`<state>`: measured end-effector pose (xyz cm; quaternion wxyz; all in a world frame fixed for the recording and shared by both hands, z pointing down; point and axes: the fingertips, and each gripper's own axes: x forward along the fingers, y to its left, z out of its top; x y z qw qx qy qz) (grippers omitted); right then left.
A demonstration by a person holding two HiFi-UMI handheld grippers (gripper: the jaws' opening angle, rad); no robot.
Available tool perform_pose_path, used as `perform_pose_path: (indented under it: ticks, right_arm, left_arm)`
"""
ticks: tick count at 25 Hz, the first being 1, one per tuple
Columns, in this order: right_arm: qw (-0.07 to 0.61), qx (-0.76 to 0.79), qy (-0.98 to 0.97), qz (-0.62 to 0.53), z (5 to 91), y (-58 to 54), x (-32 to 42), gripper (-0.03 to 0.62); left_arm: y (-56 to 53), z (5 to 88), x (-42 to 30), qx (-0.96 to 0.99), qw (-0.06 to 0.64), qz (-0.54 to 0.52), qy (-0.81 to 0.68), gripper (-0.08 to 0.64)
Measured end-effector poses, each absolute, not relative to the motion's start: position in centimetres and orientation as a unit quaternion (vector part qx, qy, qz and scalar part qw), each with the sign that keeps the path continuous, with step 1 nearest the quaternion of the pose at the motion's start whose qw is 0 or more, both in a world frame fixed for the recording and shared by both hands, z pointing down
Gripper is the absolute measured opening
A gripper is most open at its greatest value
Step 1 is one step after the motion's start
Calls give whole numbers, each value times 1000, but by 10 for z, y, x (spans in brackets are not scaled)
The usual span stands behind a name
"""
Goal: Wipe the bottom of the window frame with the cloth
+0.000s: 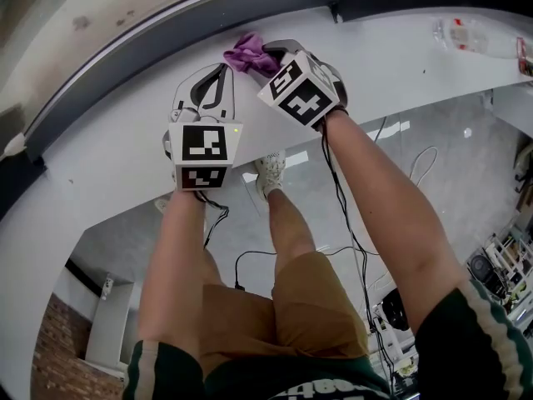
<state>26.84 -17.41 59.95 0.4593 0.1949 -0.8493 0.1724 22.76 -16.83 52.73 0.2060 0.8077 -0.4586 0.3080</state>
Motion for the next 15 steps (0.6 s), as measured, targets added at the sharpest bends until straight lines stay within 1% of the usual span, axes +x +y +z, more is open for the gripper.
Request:
perform_pose_path:
  ticks: [8,15]
  right_arm:
    - [455,215,-845,180,601,-184,324,160]
    - [454,238,-838,187,603,-193,370,160]
  left_arm:
    - [-173,525,278,824,192,313,-432,9]
    - [-184,527,313,829,192,311,-423,9]
